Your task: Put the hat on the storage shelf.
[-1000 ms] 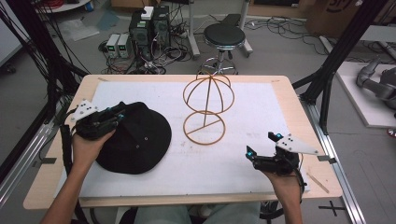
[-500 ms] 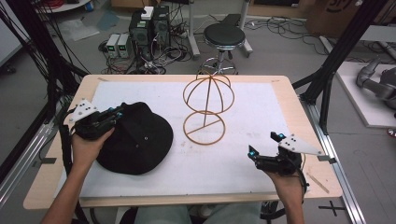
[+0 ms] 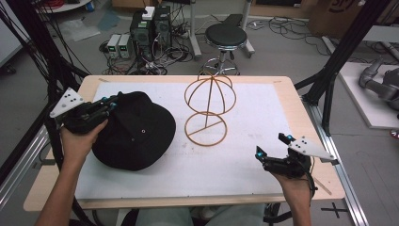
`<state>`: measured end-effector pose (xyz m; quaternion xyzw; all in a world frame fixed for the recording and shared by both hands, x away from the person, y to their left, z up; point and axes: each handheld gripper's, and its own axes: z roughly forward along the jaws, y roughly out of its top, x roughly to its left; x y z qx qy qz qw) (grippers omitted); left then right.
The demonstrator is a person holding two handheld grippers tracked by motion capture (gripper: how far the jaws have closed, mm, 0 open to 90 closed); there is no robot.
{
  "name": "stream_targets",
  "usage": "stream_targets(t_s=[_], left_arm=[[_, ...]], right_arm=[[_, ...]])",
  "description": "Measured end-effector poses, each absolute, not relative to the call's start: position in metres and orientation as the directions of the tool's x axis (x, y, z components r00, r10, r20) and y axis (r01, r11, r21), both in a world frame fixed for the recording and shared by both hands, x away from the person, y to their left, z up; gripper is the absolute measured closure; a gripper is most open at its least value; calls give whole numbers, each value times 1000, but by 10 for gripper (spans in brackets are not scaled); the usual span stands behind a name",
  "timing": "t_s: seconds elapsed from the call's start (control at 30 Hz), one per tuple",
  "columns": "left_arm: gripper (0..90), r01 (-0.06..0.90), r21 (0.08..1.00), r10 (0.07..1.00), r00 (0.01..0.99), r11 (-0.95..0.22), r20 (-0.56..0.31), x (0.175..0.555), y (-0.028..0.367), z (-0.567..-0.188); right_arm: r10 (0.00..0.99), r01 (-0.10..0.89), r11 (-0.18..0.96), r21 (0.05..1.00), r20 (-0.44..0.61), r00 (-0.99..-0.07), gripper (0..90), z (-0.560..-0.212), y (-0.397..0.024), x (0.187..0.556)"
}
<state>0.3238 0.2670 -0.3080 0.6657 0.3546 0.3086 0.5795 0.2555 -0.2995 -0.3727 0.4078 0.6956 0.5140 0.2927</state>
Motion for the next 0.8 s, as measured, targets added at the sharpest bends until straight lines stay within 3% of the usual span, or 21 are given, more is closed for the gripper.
stream_targets(t_s=[0.8], left_arm=[[830, 16, 999, 856, 517, -33, 19, 336, 285, -239]], right_arm=[[868, 268, 129, 955, 22, -497, 63, -373, -301, 257]])
